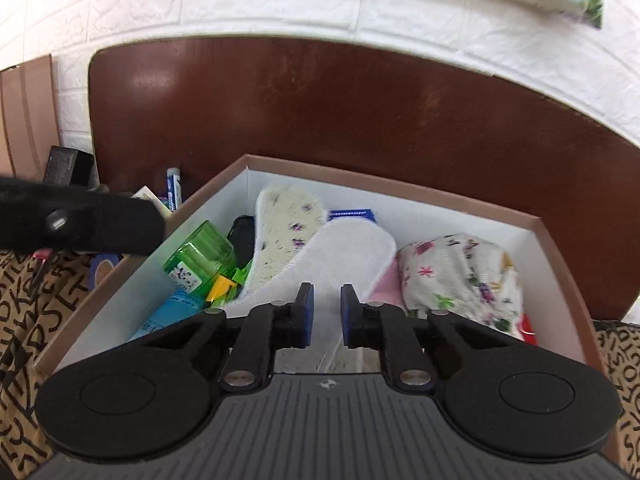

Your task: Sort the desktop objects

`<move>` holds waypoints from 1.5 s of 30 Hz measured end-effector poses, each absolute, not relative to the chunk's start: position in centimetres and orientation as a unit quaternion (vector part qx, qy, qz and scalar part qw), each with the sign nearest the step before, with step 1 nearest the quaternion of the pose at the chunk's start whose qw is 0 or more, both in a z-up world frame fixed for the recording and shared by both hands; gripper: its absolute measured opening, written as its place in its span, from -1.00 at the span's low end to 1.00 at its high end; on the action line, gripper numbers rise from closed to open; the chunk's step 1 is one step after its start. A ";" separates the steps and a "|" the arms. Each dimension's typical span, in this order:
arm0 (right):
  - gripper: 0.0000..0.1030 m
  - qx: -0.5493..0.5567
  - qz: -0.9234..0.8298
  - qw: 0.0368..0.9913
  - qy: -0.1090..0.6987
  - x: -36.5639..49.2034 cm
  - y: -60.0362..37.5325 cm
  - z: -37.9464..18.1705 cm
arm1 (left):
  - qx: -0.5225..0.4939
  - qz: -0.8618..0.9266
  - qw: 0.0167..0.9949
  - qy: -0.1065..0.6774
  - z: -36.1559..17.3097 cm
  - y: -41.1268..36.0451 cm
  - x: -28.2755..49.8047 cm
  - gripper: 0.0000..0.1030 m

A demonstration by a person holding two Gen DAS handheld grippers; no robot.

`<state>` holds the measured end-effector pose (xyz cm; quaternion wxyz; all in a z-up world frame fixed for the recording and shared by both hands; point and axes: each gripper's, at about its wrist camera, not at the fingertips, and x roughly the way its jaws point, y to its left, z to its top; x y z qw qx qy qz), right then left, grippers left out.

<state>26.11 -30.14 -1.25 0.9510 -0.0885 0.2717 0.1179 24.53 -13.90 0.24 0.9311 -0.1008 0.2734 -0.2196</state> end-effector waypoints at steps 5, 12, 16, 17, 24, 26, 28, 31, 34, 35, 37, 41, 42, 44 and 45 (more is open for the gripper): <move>-0.62 -0.090 0.111 0.953 0.268 26.2 -30.1 -1.4 | -0.105 -0.217 0.931 0.275 0.0 -13.5 24.5 1.00; 0.56 -0.083 0.105 0.963 0.233 23.5 -30.7 -0.7 | -0.106 -0.230 0.929 0.270 0.0 -13.2 22.9 1.00; 0.89 -0.084 0.110 0.966 0.216 21.5 -30.3 -0.2 | -0.110 -0.232 0.928 0.270 0.1 -12.8 21.4 1.00; 0.95 -0.083 0.111 0.968 0.211 20.8 -30.1 -0.1 | -0.110 -0.231 0.928 0.270 0.1 -12.7 21.0 1.00; 0.99 -0.069 0.129 0.970 0.194 17.1 -28.8 0.9 | -0.119 -0.223 0.927 0.276 0.0 -11.7 18.2 1.00; 0.99 -0.069 0.132 0.970 0.194 16.1 -28.4 1.0 | -0.121 -0.218 0.927 0.280 0.0 -11.3 17.3 1.00; 0.99 -0.070 0.136 0.969 0.193 15.2 -28.0 1.1 | -0.123 -0.217 0.927 0.281 0.0 -11.0 16.5 1.00; 0.99 -0.067 0.138 0.969 0.193 13.8 -27.4 1.2 | -0.120 -0.215 0.927 0.283 0.0 -10.5 15.3 1.00; 0.99 -0.063 0.140 0.969 0.193 12.4 -26.9 1.3 | -0.118 -0.212 0.929 0.279 0.1 -10.0 14.0 1.00; 0.99 -0.061 0.142 0.969 0.192 12.0 -26.7 1.3 | -0.118 -0.210 0.930 0.278 0.1 -9.9 13.5 1.00; 0.99 -0.058 0.146 0.969 0.194 11.2 -26.5 1.3 | -0.116 -0.203 0.932 0.279 0.0 -9.5 12.6 1.00; 0.99 -0.061 0.157 0.966 0.196 9.7 -25.4 1.1 | -0.097 -0.188 0.936 0.281 -0.2 -9.0 10.9 1.00; 0.99 -0.063 0.161 0.965 0.198 9.3 -25.0 1.0 | -0.092 -0.184 0.937 0.281 -0.3 -8.9 10.4 1.00; 0.99 -0.065 0.167 0.963 0.199 8.6 -24.3 0.8 | -0.085 -0.174 0.940 0.282 -0.4 -8.7 9.6 1.00; 0.99 -0.063 0.170 0.963 0.200 8.2 -24.0 0.7 | -0.086 -0.169 0.940 0.283 -0.5 -8.4 9.3 1.00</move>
